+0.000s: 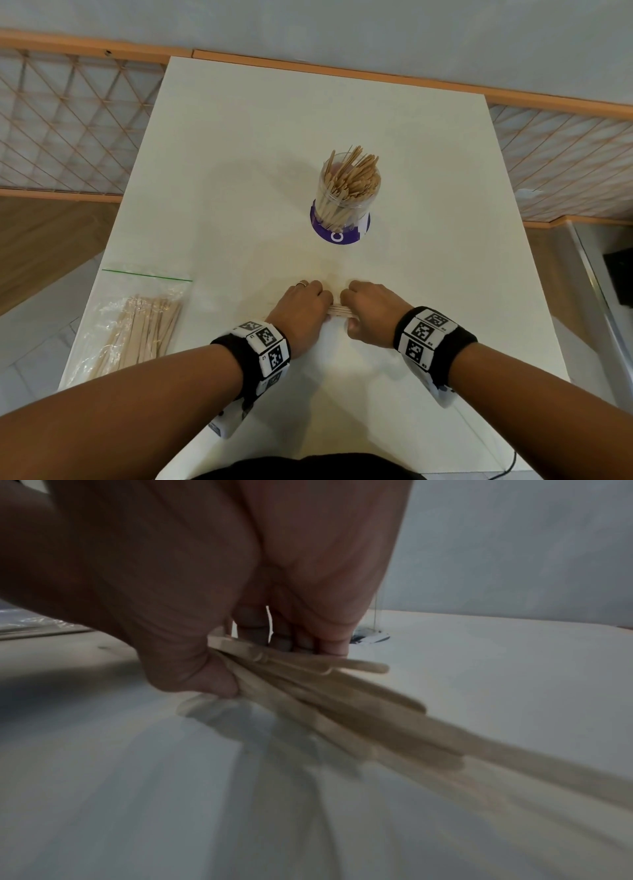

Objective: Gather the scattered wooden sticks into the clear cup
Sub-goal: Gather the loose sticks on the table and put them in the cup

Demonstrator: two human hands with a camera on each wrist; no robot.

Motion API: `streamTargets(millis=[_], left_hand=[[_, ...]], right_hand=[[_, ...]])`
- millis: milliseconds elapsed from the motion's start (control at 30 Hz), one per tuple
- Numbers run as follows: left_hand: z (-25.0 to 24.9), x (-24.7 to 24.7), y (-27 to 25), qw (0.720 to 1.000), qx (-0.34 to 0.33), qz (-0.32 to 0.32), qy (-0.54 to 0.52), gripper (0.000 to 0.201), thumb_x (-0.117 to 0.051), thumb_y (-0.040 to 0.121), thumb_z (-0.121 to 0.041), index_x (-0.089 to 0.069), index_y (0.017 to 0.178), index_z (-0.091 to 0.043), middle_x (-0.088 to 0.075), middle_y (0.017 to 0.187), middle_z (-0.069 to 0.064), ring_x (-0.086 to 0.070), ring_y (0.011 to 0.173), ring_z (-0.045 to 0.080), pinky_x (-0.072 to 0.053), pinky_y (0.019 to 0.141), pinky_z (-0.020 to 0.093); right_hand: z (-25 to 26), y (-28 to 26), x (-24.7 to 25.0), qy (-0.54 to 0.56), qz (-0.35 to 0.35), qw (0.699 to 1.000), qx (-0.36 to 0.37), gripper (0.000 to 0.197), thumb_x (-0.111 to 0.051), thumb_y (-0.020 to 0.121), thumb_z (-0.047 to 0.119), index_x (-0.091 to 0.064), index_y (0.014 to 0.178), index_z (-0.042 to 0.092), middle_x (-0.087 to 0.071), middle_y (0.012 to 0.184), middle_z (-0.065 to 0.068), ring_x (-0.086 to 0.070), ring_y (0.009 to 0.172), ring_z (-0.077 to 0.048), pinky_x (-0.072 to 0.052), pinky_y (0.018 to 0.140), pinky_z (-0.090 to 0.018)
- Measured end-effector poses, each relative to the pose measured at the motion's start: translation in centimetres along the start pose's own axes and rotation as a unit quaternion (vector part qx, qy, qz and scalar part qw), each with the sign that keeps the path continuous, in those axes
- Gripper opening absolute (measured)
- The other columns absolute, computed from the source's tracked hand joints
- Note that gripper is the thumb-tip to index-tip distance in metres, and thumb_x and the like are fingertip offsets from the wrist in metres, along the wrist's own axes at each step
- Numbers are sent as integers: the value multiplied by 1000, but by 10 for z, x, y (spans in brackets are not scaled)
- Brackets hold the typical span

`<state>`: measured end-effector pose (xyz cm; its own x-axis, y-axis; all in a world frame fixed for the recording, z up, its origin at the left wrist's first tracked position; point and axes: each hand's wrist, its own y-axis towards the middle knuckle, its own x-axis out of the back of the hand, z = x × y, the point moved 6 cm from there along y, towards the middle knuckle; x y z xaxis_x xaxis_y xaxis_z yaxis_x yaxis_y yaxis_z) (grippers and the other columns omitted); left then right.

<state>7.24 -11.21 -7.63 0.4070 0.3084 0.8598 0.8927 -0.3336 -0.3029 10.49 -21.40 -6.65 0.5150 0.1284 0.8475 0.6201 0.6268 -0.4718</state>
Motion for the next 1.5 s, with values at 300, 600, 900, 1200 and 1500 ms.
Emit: streamTargets(millis=[300,600,900,1200,1500], left_hand=[[-3,6,0,1000,4,-13,8,18,-45,91,-5,-49,109,-9,-53,111,9,-51,102,28,-37,87,34],[7,46,10,996,-5,-51,-70,35,-61,90,-22,-52,121,-10,-55,119,10,-51,110,29,-39,91,35],[61,47,-39,986,151,-46,-57,39,-67,84,-34,-53,111,-11,-52,112,7,-54,103,29,-47,83,40],[62,44,-38,968,189,-130,-104,53,-73,79,-29,-43,119,-12,-47,117,10,-55,102,31,-51,82,45],[10,85,11,944,64,-105,-306,28,-42,100,-14,-68,90,-9,-67,83,6,-63,67,16,-44,62,14]], right_hand=[[7,0,-1,-9,-42,999,-1,16,-51,86,16,-51,100,7,-59,96,-11,-48,76,-25,-34,65,-33],[0,15,2,66,-28,997,1,24,-44,100,25,-48,115,8,-65,98,-19,-61,82,-40,-49,69,-41],[-25,15,19,219,-93,967,-90,32,-51,96,48,-48,77,22,-60,71,-5,-58,70,-29,-43,60,-34],[-18,9,71,311,-205,927,-52,32,-53,98,39,-53,67,32,-47,57,13,-49,52,3,-37,54,-9],[2,10,89,392,-255,884,-12,24,-62,92,42,-64,83,20,-72,71,3,-68,67,-8,-55,65,-23]])
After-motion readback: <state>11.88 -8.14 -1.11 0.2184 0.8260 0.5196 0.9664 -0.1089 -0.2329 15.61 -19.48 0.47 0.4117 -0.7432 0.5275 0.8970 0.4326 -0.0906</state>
